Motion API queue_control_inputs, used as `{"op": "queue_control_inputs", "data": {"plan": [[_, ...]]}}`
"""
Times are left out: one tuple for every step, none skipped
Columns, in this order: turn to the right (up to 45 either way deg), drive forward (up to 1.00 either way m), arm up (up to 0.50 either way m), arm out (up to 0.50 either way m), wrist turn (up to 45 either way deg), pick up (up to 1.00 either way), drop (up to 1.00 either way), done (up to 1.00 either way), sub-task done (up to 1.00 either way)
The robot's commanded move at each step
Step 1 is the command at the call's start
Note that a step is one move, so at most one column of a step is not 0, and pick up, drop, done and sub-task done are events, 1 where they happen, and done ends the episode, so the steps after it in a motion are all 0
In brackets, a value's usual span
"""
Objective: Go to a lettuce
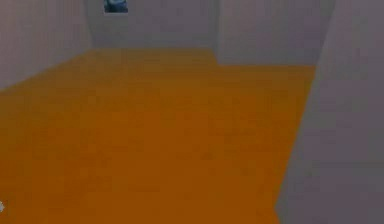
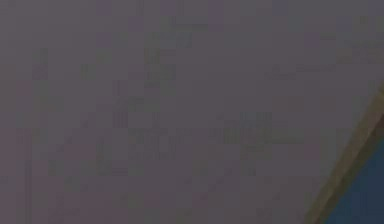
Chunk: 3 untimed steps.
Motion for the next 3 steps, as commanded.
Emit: {"op": "queue_control_inputs", "data": {"plan": [[0.0, 1.0, 0.0, 0.0, 0.0, 0.0, 0.0, 0.0, 0.0], [3.0, 0.0, 0.0, 0.0, 0.0, 0.0, 0.0, 0.0, 0.0], [0.0, 0.35, 0.0, 0.0, 0.0, 0.0, 0.0, 0.0, 0.0]]}}
